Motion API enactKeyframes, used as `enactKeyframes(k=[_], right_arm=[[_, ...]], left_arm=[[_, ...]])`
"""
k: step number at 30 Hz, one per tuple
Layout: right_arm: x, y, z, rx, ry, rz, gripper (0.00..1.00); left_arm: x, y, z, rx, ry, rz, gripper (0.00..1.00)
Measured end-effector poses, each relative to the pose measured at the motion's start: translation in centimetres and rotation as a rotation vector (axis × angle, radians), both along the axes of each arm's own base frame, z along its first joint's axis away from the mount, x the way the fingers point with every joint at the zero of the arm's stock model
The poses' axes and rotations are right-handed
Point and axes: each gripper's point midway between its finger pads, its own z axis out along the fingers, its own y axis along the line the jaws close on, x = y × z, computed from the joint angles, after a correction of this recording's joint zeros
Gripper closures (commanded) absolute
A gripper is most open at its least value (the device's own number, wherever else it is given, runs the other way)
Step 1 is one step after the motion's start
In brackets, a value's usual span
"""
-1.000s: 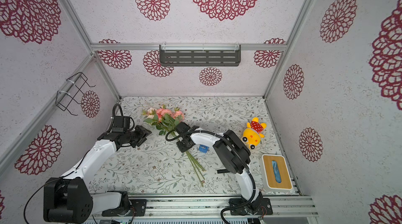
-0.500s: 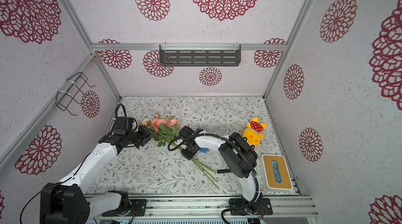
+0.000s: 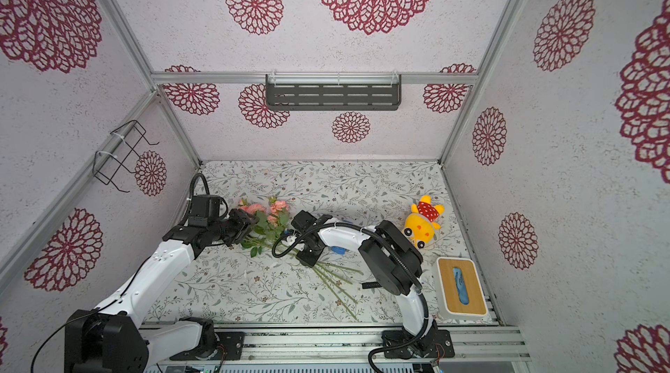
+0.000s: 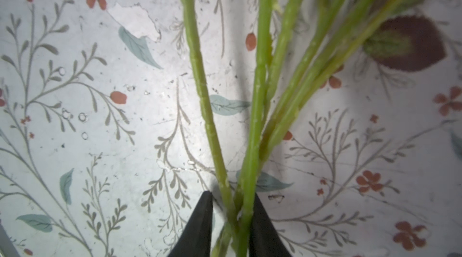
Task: Wrap bouquets with tape
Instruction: Gather the flowers at the center of the board.
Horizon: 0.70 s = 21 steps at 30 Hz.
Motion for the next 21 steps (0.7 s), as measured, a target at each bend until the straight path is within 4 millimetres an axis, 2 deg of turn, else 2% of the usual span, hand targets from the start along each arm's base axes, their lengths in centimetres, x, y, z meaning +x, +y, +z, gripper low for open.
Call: enactKeyframes(k=[5,6,8,11,12,14,17,19,21], right_arm=[[-0.1,0.1,0.1,-0.001,-0.005,0.002,0.53],[0.0,0.0,0.2,-0.004,-0.009,-0.004,0.48],[0.3,-0.1,0.3,-0.009,-0.019,-0.028,0.3],[0.9,-0.2,1.5,0.011,-0.053,-0.08,0.07],[1.1,-0.4,2.5,0.029,-0.076,-0.105,0.05],[1.3,-0.7,5.0,0.086,-0.109,-0.155,0.04],[2.0,-1.6,10.0,0.205,-0.199,-0.248,0.04],[2.6,-3.1,13.4,0.285,-0.27,-0.343,0.02],[2.9,-5.2,15.4,0.342,-0.307,-0.445,0.02]], left_arm=[[0.0,0.0,0.2,0.001,0.0,-0.001,0.47],[0.0,0.0,0.4,0.001,0.001,0.0,0.46],[0.1,0.0,0.8,0.0,-0.008,-0.001,0.34],[0.4,-0.2,1.5,-0.002,-0.029,-0.012,0.05],[0.5,-0.4,1.9,-0.006,-0.036,-0.017,0.02],[0.7,-0.9,2.8,-0.011,-0.055,-0.032,0.02],[1.3,-2.3,4.8,-0.013,-0.111,-0.081,0.02],[1.9,-4.1,6.5,-0.02,-0.159,-0.137,0.02],[2.3,-6.2,7.4,-0.03,-0.191,-0.204,0.0]])
